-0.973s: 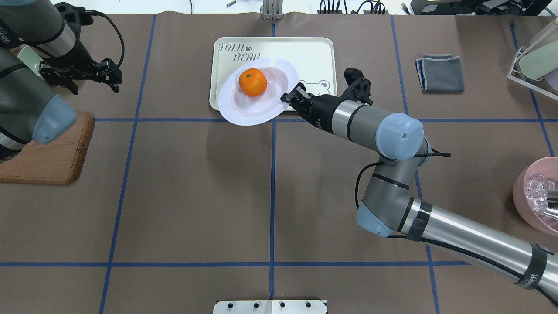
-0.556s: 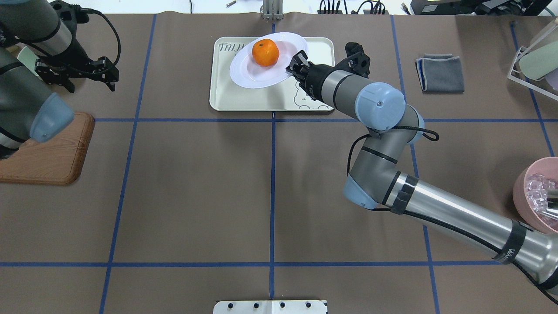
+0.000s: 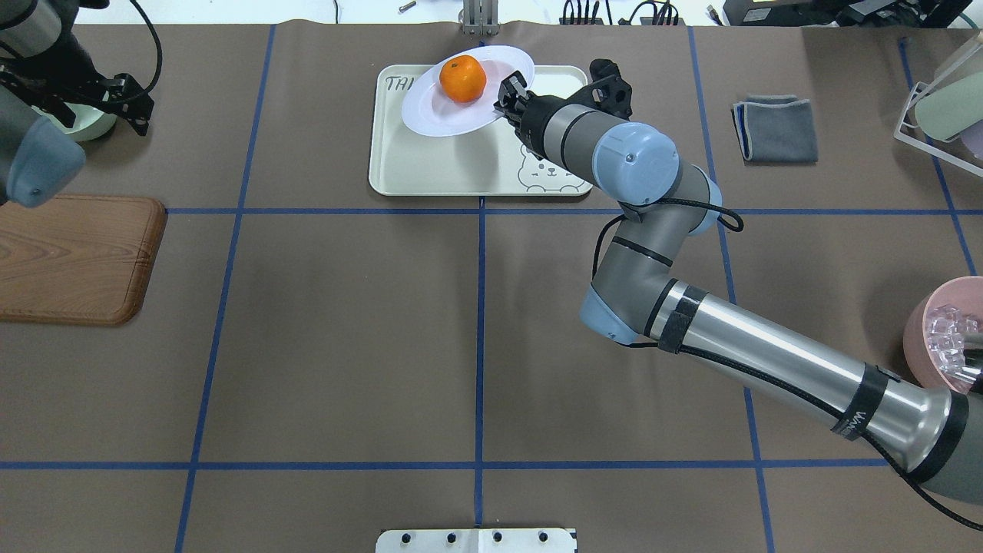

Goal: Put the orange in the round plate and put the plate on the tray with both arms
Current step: 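Lift the plate with the right gripper and carry it onto the cream tray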

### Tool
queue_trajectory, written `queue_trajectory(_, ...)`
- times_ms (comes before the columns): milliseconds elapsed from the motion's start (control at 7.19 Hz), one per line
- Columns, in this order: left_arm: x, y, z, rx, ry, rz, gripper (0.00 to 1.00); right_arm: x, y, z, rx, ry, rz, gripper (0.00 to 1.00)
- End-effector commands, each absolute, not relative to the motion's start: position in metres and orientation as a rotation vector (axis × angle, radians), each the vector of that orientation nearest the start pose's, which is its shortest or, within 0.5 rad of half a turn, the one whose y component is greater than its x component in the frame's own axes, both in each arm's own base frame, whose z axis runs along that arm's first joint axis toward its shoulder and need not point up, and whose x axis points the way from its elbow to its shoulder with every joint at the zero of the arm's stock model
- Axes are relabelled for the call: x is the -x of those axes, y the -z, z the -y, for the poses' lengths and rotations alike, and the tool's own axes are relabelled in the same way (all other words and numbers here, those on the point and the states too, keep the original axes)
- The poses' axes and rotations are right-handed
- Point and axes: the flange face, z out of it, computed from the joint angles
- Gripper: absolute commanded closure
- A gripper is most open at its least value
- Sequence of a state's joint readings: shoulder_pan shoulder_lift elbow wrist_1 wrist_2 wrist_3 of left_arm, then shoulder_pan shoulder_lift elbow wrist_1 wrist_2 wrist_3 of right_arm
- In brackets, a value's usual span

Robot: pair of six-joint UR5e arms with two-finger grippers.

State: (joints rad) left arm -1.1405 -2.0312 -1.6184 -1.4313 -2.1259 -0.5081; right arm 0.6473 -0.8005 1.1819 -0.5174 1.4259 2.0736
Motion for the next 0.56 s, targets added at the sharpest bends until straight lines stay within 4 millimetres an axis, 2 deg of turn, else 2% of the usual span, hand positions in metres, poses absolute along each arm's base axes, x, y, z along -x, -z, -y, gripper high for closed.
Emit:
queue_trajectory(0,-0.189,-0.397,0.631,-0.086,-0.04,-0.65,0.02,0.533,-0.245,0.591,-0.247,-1.055,1.475,1.0)
queue_trajectory(278,-0.166,-0.396,0.636,-0.105,-0.009,-0.649,0.02,0.542,-0.244,0.596,-0.243,-1.056,1.464,1.0)
queue_trajectory(417,-0.166,-0.396,0.637,-0.107,-0.008,-0.645,0.02,0.544,-0.24,0.598,-0.242,-1.057,1.467,1.0)
